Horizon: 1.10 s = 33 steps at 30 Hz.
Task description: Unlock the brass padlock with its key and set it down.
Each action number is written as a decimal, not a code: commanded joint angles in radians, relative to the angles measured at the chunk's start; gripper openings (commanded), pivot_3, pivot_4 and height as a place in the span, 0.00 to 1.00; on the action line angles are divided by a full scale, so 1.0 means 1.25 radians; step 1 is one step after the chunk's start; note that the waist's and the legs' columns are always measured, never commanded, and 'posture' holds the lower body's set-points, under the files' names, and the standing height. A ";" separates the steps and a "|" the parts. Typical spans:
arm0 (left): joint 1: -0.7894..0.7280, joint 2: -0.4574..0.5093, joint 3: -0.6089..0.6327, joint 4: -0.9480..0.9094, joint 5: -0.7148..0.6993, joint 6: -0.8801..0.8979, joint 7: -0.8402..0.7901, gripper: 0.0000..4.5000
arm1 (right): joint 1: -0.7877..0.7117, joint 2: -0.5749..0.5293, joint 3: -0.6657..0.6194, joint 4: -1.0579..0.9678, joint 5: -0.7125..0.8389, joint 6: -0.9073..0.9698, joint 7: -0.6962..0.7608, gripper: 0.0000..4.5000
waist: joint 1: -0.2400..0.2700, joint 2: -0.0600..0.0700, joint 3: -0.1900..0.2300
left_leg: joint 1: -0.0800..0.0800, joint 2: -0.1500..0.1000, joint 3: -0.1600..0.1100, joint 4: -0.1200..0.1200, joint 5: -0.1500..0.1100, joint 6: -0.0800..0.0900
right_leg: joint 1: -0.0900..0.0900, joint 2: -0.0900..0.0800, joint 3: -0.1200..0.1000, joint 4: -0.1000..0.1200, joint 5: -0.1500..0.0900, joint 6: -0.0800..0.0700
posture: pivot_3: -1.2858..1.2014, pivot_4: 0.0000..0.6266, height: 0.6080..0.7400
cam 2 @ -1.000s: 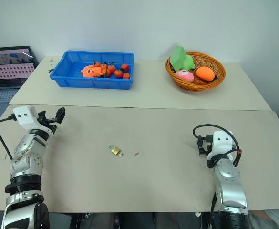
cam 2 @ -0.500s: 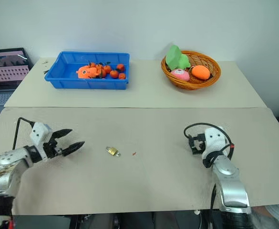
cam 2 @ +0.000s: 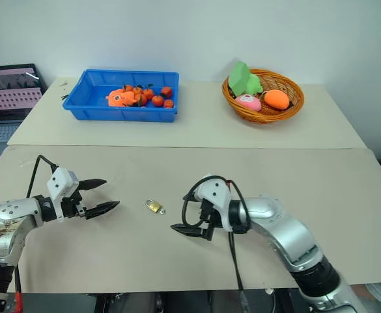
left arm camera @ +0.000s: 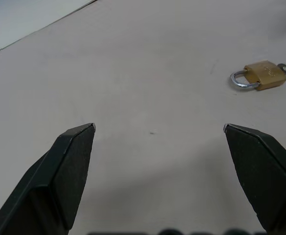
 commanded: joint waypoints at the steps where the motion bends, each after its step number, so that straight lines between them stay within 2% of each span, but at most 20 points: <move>1: -0.007 0.023 0.017 -0.027 -0.006 0.008 -0.010 0.99 | -0.041 0.065 0.033 0.008 -0.036 0.016 -0.057 1.00 | 0.000 0.000 0.000 | -0.001 0.000 0.000 0.000 0.000 0.000 | -0.001 0.000 0.000 0.001 0.000 0.000 | 0.52 0.24 1.00; 7: 0.006 0.040 0.024 -0.044 -0.010 0.022 -0.018 0.99 | -0.080 0.156 0.058 0.041 -0.086 0.068 -0.146 1.00 | 0.001 0.000 0.000 | -0.005 0.000 0.000 0.003 0.000 0.000 | -0.007 0.000 0.000 0.008 0.000 0.000 | 0.52 0.24 1.00; 14: -0.001 0.052 0.032 -0.056 -0.015 0.039 -0.019 0.99 | -0.099 0.192 0.079 0.081 -0.136 0.094 -0.193 1.00 | -0.001 0.000 0.000 | -0.004 0.000 0.000 0.003 0.000 0.000 | -0.007 0.000 0.000 0.009 -0.001 -0.002 | 0.52 0.24 1.00; 33: 0.028 0.068 0.067 -0.091 -0.013 0.048 -0.013 0.99 | -0.122 0.284 0.142 0.210 -0.210 0.072 -0.207 1.00 | -0.007 -0.001 -0.001 | -0.003 0.000 0.000 0.003 0.000 0.000 | -0.008 0.001 0.000 0.011 -0.001 -0.002 | 0.52 0.24 1.00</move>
